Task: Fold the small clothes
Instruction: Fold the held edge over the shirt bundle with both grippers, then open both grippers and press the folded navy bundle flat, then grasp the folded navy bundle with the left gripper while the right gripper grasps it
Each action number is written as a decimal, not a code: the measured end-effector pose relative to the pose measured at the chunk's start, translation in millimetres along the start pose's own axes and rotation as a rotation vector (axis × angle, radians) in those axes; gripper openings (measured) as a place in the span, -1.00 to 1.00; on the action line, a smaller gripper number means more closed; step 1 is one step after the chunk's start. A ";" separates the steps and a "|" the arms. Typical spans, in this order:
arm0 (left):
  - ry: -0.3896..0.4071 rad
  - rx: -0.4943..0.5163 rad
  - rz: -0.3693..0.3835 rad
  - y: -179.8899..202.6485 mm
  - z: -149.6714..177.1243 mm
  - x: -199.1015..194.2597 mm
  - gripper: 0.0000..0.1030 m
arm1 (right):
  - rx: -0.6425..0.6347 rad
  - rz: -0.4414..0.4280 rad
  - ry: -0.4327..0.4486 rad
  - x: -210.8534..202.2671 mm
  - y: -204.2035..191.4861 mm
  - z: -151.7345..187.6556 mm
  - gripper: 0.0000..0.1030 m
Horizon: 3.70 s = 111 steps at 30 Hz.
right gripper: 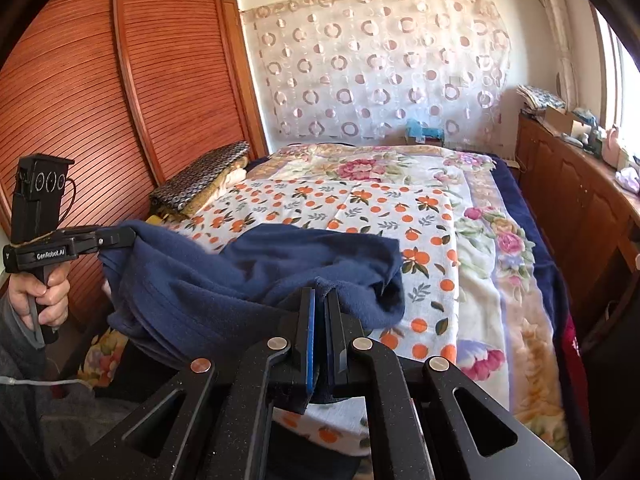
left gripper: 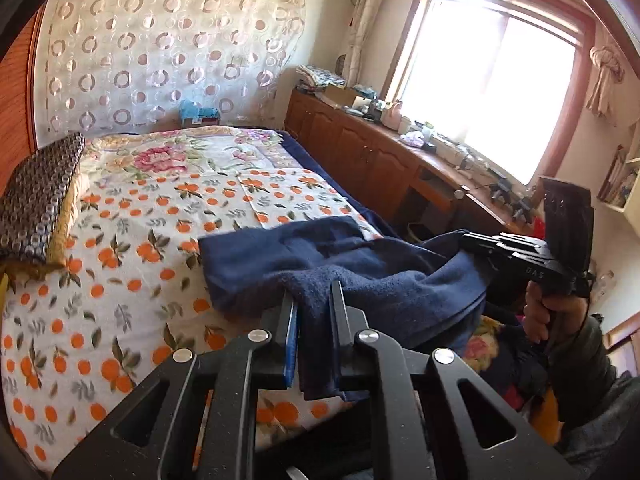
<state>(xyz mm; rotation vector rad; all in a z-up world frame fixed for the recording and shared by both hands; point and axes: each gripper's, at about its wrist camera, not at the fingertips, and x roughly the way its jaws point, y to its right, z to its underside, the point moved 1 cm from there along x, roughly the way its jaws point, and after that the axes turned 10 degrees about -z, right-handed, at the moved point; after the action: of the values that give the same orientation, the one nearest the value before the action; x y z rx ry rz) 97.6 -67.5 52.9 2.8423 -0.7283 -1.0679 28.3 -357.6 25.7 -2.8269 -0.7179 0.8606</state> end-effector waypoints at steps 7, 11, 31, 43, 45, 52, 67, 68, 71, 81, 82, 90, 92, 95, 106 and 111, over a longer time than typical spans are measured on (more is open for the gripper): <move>-0.019 -0.003 -0.062 -14.9 -36.2 56.7 -0.73 | 0.027 0.044 -0.015 63.2 29.8 -32.7 -0.93; -0.079 -0.024 -0.106 -29.8 -48.4 95.6 -0.72 | 0.039 0.092 -0.059 102.7 42.4 -47.7 -0.93; -0.094 -0.022 -0.156 -44.5 -32.9 119.0 0.37 | 0.095 0.235 -0.019 138.4 62.9 -65.1 -0.13; -0.197 -0.034 -0.156 -43.5 8.4 151.3 0.24 | -0.002 0.117 0.038 100.8 8.3 -24.0 0.03; -0.203 -0.038 -0.160 -45.4 10.0 154.0 0.24 | -0.023 0.070 0.027 103.9 -1.7 -23.4 0.03; -0.220 -0.033 -0.189 -45.8 17.8 160.3 0.11 | -0.043 0.170 -0.094 146.4 23.6 -25.5 0.04; -0.220 -0.070 -0.183 -53.2 23.0 160.2 0.34 | 0.142 0.155 -0.054 115.3 55.4 -9.1 0.28; -0.222 -0.075 -0.179 -54.2 23.4 160.5 0.35 | 0.146 0.135 -0.060 113.7 54.1 -2.7 0.36; -0.227 -0.085 -0.172 -56.6 23.9 161.4 0.43 | 0.155 0.098 -0.095 116.5 56.9 8.4 0.42; -0.218 -0.089 -0.153 -57.7 10.7 155.5 0.47 | 0.179 0.114 -0.170 147.3 81.6 1.4 0.57; -0.204 -0.088 -0.149 -57.6 5.8 152.8 0.47 | 0.183 0.107 -0.167 147.0 83.5 1.3 0.57; -0.237 -0.121 -0.128 -62.2 -9.7 170.7 0.47 | 0.184 0.088 -0.159 151.7 81.6 6.4 0.52; -0.265 -0.134 -0.103 -62.6 -5.6 179.1 0.47 | 0.178 0.072 -0.156 150.0 77.7 7.1 0.35; -0.275 -0.130 -0.098 -59.0 0.3 185.7 0.47 | 0.187 0.027 -0.153 149.5 75.3 9.1 0.04; -0.241 -0.118 -0.051 -52.4 -7.4 172.7 -0.64 | 0.159 -0.016 -0.144 144.9 66.0 7.3 -0.73; -0.169 -0.082 -0.052 -42.2 -20.8 143.5 -0.66 | 0.087 0.038 -0.096 133.4 50.4 -9.2 -0.75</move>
<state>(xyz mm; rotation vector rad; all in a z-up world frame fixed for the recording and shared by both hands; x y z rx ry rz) 222.7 -94.7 -27.3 2.7414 -0.6066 -1.3252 151.2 -339.6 -44.9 -2.7470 -0.6235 1.0132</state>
